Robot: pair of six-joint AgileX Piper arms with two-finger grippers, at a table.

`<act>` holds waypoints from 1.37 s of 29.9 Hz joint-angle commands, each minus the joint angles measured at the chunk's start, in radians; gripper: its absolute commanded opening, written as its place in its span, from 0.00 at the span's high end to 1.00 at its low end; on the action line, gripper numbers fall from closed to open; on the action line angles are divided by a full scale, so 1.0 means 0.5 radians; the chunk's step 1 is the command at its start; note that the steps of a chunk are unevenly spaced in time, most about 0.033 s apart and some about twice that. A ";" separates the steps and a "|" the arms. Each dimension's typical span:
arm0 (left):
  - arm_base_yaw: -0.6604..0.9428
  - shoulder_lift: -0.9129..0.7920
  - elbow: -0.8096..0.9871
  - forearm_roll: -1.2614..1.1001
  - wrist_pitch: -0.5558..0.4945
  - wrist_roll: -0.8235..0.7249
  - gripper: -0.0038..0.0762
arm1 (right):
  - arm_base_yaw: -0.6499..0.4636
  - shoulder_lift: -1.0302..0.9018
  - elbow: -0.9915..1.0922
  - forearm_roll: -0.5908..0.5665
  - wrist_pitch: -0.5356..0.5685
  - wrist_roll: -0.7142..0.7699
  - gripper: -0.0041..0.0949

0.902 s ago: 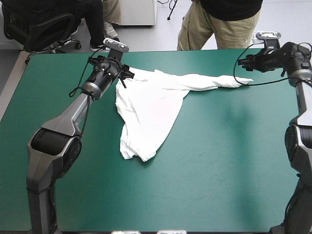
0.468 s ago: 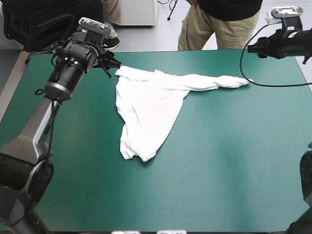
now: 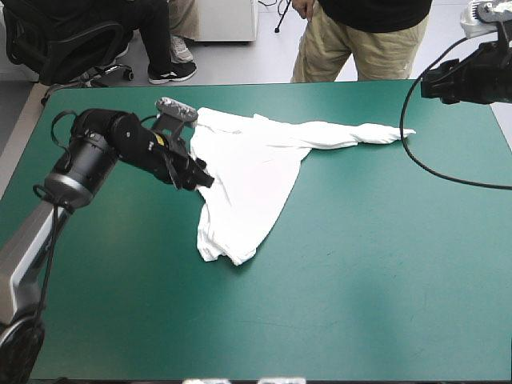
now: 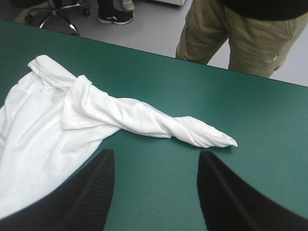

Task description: Fold the cloth

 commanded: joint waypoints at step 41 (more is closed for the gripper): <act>-0.259 0.077 1.273 -0.114 -1.029 0.189 0.96 | -0.011 0.391 -0.050 -0.138 -0.356 0.029 0.47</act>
